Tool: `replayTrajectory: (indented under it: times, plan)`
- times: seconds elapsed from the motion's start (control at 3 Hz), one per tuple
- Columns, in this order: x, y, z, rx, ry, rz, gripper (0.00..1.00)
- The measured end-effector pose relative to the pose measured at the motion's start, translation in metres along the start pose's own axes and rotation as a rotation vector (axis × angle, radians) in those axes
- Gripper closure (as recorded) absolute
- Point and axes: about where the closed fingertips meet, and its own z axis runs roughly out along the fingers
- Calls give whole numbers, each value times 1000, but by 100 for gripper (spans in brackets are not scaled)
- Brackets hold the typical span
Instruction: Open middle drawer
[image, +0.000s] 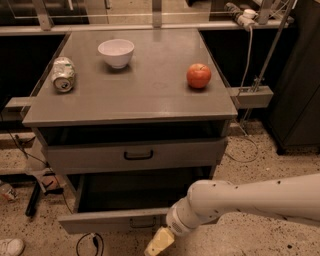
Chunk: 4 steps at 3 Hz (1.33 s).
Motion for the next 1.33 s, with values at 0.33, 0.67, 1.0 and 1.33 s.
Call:
replayTrajectory:
  times: [0.33, 0.67, 1.0, 1.33]
  plan:
    - [-21, -8, 7, 13, -5, -35, 0]
    - [-34, -14, 34, -11, 13, -49, 0]
    - [-43, -17, 69, -60, 40, -65, 0]
    - [-49, -21, 95, -97, 58, -78, 0]
